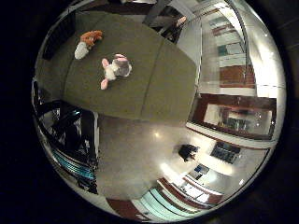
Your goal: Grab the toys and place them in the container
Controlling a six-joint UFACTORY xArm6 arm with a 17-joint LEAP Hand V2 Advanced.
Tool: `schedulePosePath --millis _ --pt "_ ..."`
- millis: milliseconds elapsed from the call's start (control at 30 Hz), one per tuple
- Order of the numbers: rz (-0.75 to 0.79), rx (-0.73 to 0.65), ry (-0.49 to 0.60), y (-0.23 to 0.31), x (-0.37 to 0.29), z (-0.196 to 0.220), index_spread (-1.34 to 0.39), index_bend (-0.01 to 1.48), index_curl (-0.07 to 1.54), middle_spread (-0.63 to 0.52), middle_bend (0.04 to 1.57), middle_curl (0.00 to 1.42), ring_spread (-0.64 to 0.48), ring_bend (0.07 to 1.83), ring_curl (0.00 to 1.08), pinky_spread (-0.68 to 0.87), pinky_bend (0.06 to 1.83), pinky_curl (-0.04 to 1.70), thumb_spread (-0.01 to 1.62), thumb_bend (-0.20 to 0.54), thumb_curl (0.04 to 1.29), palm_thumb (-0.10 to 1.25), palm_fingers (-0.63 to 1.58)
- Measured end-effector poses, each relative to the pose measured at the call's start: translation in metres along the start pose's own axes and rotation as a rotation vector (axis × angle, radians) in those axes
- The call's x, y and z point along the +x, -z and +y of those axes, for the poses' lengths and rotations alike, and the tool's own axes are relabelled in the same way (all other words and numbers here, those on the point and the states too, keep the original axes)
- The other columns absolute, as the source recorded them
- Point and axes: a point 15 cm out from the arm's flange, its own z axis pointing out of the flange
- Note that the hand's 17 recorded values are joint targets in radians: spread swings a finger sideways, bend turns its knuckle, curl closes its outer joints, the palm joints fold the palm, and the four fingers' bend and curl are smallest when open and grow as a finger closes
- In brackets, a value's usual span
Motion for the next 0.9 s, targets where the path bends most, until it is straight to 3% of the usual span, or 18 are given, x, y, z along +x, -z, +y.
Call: schedulePosePath --millis 533,900 --pt "-0.031 -0.011 -0.007 -0.018 0.002 -0.004 -0.39 0.17 0.33 -0.01 0.19 0.32 0.05 0.37 0.25 0.22 0.44 0.55 1.11 -0.023 0.29 0.48 0.24" --pt "-0.040 -0.011 -0.018 -0.044 0.042 -0.032 -0.38 0.17 0.31 -0.01 0.20 0.34 0.05 0.39 0.25 0.23 0.47 0.46 1.10 -0.025 0.28 0.45 0.23"
